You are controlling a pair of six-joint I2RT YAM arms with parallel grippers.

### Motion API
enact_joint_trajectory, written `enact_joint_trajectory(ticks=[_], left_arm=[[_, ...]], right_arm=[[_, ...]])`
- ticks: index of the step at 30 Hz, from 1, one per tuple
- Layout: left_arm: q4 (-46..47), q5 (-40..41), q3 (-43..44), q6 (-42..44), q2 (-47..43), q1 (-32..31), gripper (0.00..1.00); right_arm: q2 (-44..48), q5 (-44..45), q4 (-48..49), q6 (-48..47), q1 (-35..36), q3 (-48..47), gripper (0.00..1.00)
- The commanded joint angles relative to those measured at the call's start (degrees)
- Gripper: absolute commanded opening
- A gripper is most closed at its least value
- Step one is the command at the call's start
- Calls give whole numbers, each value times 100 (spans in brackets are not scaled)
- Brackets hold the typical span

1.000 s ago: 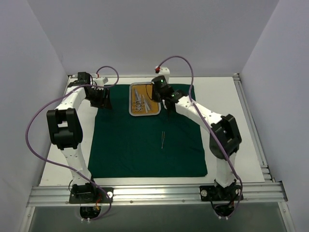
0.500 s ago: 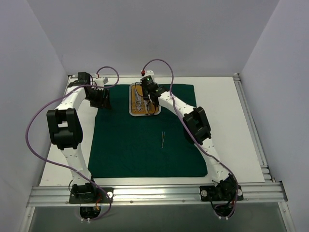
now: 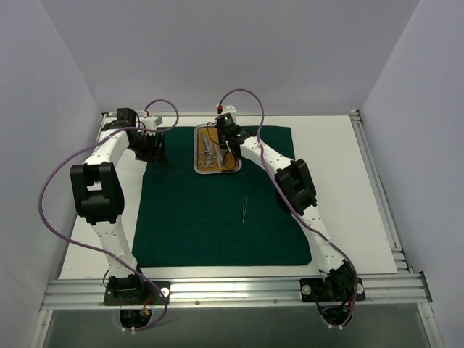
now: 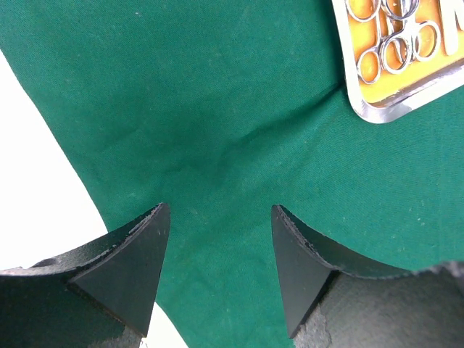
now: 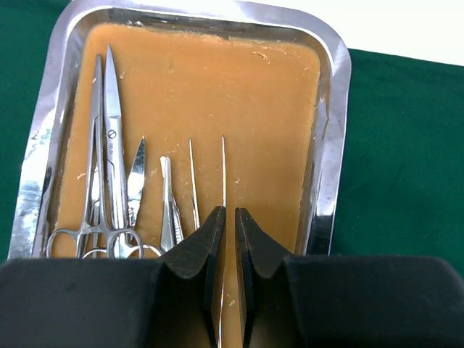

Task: Open and lay out the surgical kit
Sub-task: Pick up the medical item from the container.

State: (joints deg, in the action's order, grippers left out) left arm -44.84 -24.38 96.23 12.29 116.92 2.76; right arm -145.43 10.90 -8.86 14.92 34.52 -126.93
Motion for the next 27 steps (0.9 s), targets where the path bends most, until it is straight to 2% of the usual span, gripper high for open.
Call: enact_joint_trajectory(ticks=[1,13,16,17,18,23,27], left_arm=[[-7,-111,116,71,15,-4,67],[-7,-102,124,71,23,-4,67],[-7,-102,116,80,23,5,67],[-7,-102,107,71,23,-4,67],[-7,-93,116,71,23,-4,67],[-16,-102,116,71,6,-4,67],[-16,-111,107,71,-20,-4,67]], right_arm=[[-214,-43,16,29,-7,-226,8],[-460,-140,-80,143,-16,-297,10],[-452,-175,-80,187,-7,-262,7],[-443,-184,-89,204,-7,-253,3],[-408,-184,-89,213,-16,-244,0],[-127,-53,-54,179,-16,-183,0],[495,114,182,152,-7,89,0]])
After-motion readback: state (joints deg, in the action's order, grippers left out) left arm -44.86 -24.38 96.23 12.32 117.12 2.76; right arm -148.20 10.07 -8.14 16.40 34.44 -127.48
